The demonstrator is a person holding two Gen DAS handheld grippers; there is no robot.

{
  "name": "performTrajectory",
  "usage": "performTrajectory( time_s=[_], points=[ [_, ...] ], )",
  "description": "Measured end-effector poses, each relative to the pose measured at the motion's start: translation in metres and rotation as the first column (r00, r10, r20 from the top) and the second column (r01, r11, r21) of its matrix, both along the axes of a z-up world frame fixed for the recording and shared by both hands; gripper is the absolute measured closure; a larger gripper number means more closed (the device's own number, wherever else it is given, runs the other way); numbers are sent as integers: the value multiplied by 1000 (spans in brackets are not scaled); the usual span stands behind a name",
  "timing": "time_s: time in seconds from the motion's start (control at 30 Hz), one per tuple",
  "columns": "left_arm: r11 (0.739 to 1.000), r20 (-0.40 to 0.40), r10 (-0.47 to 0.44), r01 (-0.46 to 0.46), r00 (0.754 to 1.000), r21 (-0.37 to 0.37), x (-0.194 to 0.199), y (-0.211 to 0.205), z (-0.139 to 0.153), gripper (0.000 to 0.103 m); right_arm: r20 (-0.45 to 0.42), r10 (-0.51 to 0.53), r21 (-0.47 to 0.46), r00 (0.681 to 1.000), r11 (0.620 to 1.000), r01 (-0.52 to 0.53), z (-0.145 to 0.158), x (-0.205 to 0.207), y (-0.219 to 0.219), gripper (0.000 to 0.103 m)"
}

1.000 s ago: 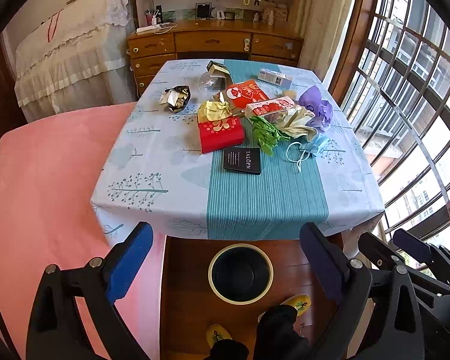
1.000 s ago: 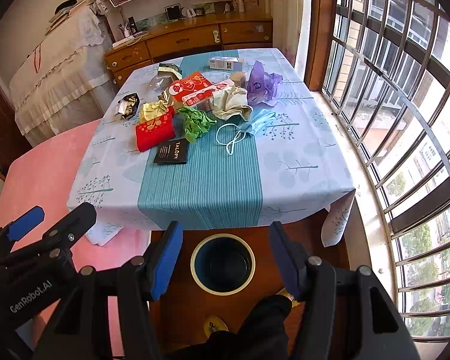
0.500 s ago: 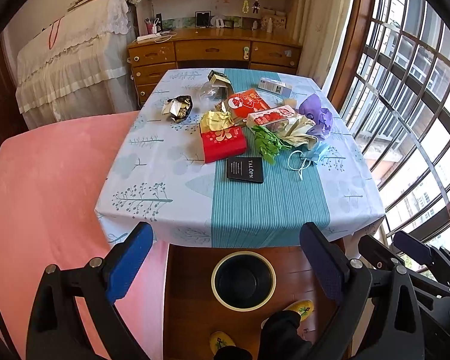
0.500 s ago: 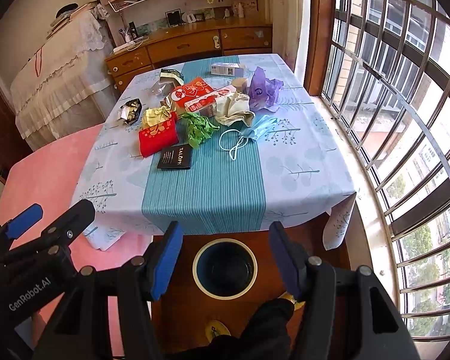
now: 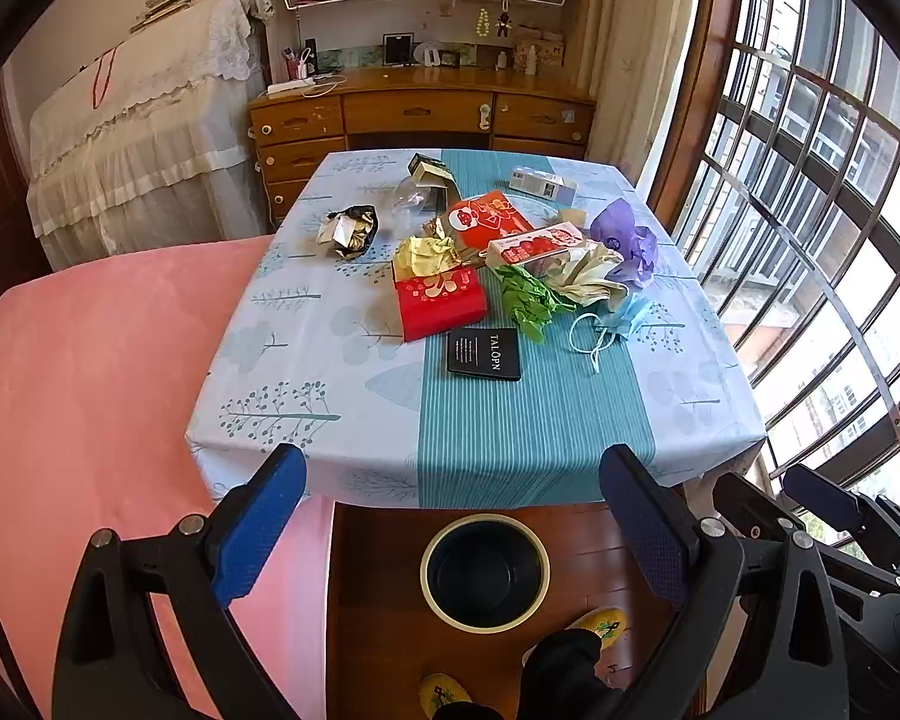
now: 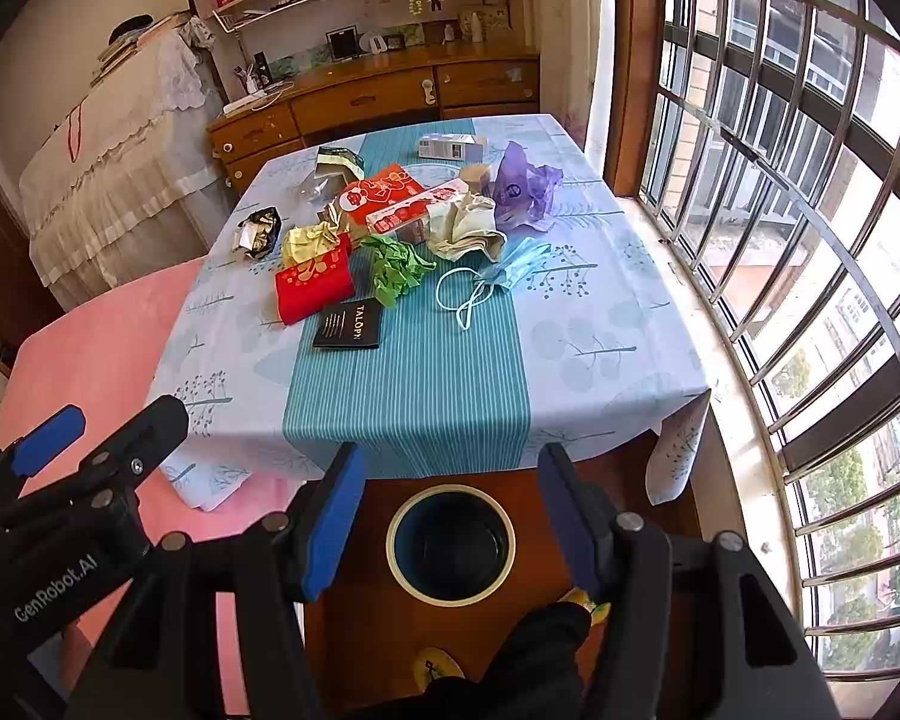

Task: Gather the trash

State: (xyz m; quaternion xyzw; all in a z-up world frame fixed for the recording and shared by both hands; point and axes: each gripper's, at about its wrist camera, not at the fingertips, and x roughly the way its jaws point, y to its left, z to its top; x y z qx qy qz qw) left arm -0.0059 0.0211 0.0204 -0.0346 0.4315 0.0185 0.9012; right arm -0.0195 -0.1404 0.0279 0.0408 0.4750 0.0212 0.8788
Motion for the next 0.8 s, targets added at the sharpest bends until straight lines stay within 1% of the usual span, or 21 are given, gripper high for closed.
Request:
performTrajectory(
  time_s=[0.23, 0.8],
  points=[
    [1000, 10, 4, -4, 1000, 2, 0, 2, 1, 6, 0, 3, 0, 1000, 1000, -3, 0, 0, 0, 43],
    [1000, -12, 31, -31, 999, 2, 2, 17, -6, 6, -20, 24, 6, 1000, 1000, -24, -13, 5, 17, 43]
  ],
)
